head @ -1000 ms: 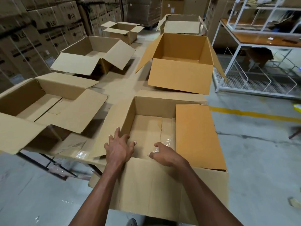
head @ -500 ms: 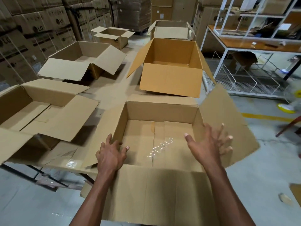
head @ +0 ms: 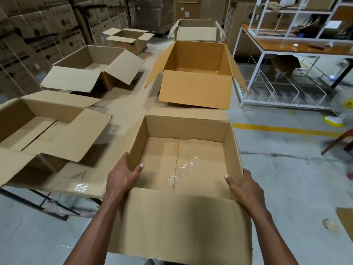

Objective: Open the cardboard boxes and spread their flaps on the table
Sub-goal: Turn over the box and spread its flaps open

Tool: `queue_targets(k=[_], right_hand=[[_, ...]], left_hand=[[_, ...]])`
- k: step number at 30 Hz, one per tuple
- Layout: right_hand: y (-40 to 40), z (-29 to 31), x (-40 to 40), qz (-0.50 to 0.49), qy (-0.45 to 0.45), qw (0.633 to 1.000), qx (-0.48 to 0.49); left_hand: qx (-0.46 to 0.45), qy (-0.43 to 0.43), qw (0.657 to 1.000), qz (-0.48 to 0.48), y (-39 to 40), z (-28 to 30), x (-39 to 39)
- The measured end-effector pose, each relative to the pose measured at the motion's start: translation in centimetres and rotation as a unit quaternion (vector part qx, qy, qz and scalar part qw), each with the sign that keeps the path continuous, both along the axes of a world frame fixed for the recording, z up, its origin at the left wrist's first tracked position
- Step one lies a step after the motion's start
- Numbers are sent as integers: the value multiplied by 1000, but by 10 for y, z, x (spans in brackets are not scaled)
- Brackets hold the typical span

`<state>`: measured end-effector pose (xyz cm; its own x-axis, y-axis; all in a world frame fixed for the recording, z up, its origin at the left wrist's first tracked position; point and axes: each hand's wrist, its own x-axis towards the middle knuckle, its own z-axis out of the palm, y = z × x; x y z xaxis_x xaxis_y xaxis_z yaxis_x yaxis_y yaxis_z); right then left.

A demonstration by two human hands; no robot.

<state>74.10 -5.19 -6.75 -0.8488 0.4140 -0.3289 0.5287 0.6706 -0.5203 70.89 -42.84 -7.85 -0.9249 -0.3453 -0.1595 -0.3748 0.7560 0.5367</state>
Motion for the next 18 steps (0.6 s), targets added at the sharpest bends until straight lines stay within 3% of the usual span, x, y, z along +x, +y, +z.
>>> queue_targets(k=[8,13,18], right_hand=[[8,-4,14,11,6,1000,-9],[20,-1,13,49,-8,998,29],[17,8,9,69,89,988,101]], left_hand=[[10,7,1000,-9,-1,3,8],[119,56,991,3,-7,12,24],[157,117,980,30,-1,22,66]])
